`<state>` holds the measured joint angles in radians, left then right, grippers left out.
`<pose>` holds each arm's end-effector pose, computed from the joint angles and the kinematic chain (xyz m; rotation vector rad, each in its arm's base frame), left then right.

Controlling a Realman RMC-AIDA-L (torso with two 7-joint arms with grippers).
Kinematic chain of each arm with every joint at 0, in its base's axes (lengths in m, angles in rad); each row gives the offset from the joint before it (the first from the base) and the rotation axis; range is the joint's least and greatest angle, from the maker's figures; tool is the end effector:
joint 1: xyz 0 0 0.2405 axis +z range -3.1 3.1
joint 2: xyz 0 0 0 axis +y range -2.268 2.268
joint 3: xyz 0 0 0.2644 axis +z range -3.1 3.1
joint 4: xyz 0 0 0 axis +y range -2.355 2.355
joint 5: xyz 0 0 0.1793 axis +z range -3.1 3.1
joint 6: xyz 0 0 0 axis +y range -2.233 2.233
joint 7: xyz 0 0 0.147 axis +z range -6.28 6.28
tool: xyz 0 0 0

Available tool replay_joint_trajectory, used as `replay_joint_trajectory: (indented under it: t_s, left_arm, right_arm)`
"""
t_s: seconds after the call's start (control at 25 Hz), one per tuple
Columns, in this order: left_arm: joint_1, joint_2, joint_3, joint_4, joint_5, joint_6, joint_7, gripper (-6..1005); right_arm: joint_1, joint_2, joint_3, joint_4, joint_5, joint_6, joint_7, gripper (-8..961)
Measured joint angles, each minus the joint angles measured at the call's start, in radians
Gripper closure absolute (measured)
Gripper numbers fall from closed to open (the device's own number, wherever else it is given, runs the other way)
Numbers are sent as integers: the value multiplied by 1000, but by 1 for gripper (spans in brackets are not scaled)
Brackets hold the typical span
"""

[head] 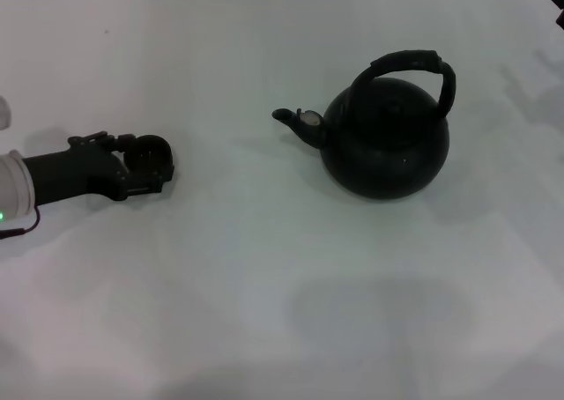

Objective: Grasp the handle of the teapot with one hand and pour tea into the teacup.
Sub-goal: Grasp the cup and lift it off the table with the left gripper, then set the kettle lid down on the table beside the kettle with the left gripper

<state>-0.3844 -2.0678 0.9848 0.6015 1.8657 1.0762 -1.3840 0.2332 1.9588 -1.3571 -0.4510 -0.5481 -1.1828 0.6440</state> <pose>-0.3214 0.3027 -0.0308 -2.4740 -0.8255 -0.3082 0.3234 0.3001 0.0561 -1.8637 0.4461 0.8073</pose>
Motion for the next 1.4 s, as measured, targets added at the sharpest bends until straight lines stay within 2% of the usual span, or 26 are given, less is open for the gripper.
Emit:
replay_joint_trajectory:
  t_s: [0.72, 0.96, 1.28, 1.4]
  left_arm:
    - [-22, 0, 10, 0, 4, 5, -1, 143]
    - [-22, 0, 11, 0, 5, 5, -4, 304]
    - [-26, -3, 46, 57, 1, 23, 3, 303]
    - [-51, -3, 58, 77, -8, 58, 10, 303]
  right_arm:
    - [-2, 7, 7, 1, 1, 5, -2, 305]
    - [4, 8, 9, 4, 1, 6, -3, 305]
    - [10, 13, 21, 10, -2, 8, -6, 305]
    - [13, 15, 21, 10, -1, 9, -6, 305]
